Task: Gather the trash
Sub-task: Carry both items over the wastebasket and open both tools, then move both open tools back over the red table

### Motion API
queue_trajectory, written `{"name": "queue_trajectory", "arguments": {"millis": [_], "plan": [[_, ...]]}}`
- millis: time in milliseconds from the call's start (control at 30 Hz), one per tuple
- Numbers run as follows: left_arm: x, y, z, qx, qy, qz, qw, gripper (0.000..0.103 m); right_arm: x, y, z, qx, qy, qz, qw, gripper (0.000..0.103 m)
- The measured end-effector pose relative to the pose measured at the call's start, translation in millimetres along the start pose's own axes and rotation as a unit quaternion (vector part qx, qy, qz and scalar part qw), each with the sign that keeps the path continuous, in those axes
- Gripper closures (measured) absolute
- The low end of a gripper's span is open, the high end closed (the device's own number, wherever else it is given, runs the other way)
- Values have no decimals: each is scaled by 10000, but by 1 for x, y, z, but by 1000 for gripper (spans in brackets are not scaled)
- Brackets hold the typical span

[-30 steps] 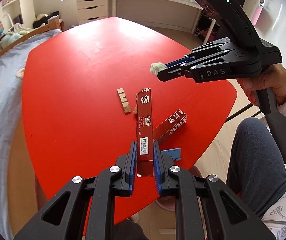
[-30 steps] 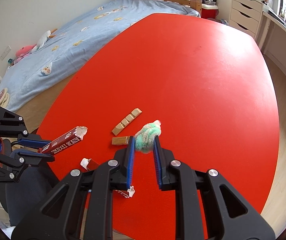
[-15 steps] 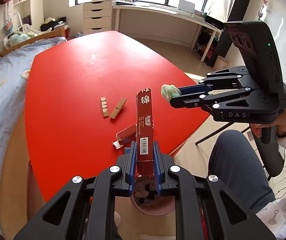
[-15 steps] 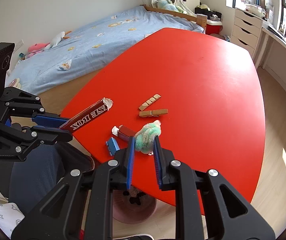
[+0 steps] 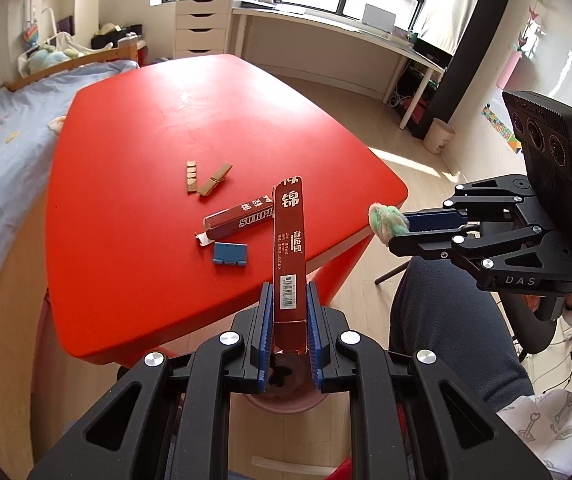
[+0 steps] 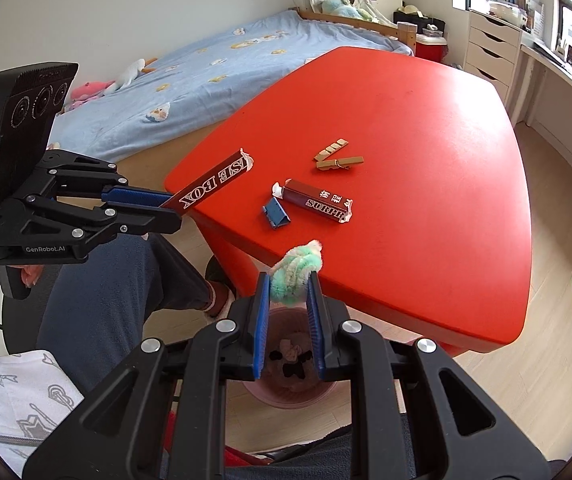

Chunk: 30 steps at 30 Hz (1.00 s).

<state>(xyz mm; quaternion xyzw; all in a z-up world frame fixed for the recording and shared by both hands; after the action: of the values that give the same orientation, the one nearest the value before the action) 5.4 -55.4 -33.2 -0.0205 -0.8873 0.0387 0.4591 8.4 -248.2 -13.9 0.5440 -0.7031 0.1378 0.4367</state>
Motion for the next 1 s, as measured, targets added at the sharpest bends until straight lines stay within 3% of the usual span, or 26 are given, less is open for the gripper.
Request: {"name": "queue_trajectory", "arguments": {"millis": [267, 567, 600, 633, 667, 700, 733, 767, 1000], "plan": [[-6, -15, 26, 73, 199, 149, 9997, 87, -2, 8, 29, -162, 103, -143, 9997, 85], [-3, -24, 32, -39, 218, 160, 9996, 84, -3, 11, 35, -171, 123, -231, 9995, 82], [-3, -26, 32, -51, 237, 195, 9995, 77, -4, 11, 35, -159, 146, -229, 9995, 77], [-4, -26, 32, -59, 247, 201, 9995, 52, -4, 10, 35, -154, 151, -223, 9995, 60], [-3, -25, 33, -38, 206, 184, 9996, 37, -4, 8, 35, -156, 131, -197, 9996, 36], [-2, -23, 34, 16, 127, 201, 9997, 18, -3, 7, 35, -159, 95, -166, 9997, 27], [-1, -22, 34, 64, 83, 177, 9998, 15, -3, 7, 35, -164, 76, -132, 9997, 16], [-1, -20, 34, 96, 88, 104, 9999, 14, -2, 6, 36, -167, 68, -89, 9998, 12], [-2, -9, 36, 280, 143, -130, 9994, 8, -5, -1, 40, -256, 173, 22, 9995, 7]]}}
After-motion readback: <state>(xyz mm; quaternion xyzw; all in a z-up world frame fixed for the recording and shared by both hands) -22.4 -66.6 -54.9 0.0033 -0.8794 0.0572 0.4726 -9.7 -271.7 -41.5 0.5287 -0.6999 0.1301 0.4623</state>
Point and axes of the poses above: each gripper's, at about its wrist camera, not at the fingertips, and x roughly against the way its jaws point, y to its left, z to its underside, the point moved 3 cm from there along -x, roughly the way its jaws point, and after that the axes turned 8 degrees about -z, right-handed, at the moved point
